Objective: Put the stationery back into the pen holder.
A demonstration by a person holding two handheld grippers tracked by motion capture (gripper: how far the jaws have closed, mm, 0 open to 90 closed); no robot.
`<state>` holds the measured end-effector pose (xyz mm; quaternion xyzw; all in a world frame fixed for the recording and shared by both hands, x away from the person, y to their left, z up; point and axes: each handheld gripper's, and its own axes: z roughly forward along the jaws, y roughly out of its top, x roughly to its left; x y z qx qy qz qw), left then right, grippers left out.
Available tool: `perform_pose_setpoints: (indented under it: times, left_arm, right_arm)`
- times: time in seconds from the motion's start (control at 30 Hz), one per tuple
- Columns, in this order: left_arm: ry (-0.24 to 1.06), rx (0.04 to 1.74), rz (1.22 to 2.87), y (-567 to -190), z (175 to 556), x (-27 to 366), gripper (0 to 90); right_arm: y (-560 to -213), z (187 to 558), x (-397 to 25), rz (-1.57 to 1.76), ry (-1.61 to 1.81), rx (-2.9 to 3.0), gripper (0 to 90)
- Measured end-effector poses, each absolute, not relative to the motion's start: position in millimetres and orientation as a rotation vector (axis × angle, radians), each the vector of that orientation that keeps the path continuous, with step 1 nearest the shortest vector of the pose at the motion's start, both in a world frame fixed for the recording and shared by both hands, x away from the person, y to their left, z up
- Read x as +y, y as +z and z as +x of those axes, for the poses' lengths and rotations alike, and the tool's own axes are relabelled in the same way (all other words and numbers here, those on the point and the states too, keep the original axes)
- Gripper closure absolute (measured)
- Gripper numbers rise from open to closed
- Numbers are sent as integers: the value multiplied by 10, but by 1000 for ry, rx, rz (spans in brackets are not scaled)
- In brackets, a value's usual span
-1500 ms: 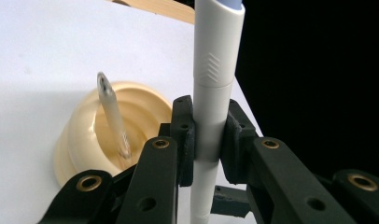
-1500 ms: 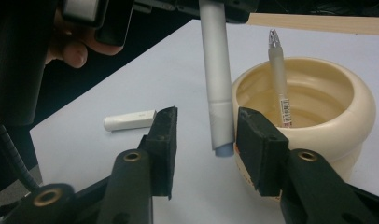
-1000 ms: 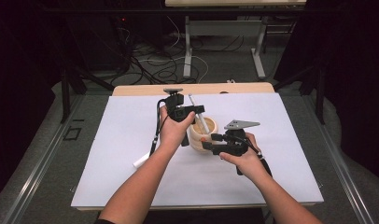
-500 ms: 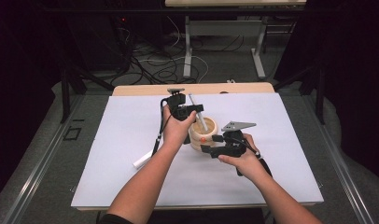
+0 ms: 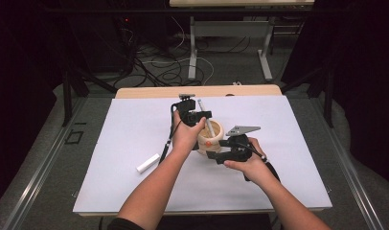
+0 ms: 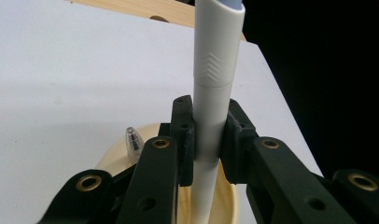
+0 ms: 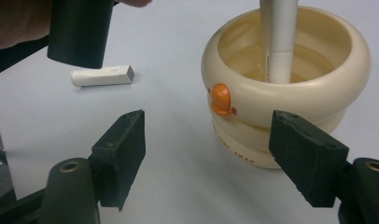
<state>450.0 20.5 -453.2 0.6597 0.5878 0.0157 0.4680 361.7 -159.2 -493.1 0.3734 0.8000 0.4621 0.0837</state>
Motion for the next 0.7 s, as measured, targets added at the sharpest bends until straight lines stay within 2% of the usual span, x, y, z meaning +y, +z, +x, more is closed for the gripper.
perform_pose_setpoints:
  times: [0.6,0.7]
  left_arm:
    - [27,1462,1683,-4664,4504,158,776]
    - [18,1463,1703,-4659,4498,163,730]
  right_arm:
    - [-4943,3620,-1572,1069,1375,2382,275]
    - [-4944,3621,-1576,1072,1372,2382,275]
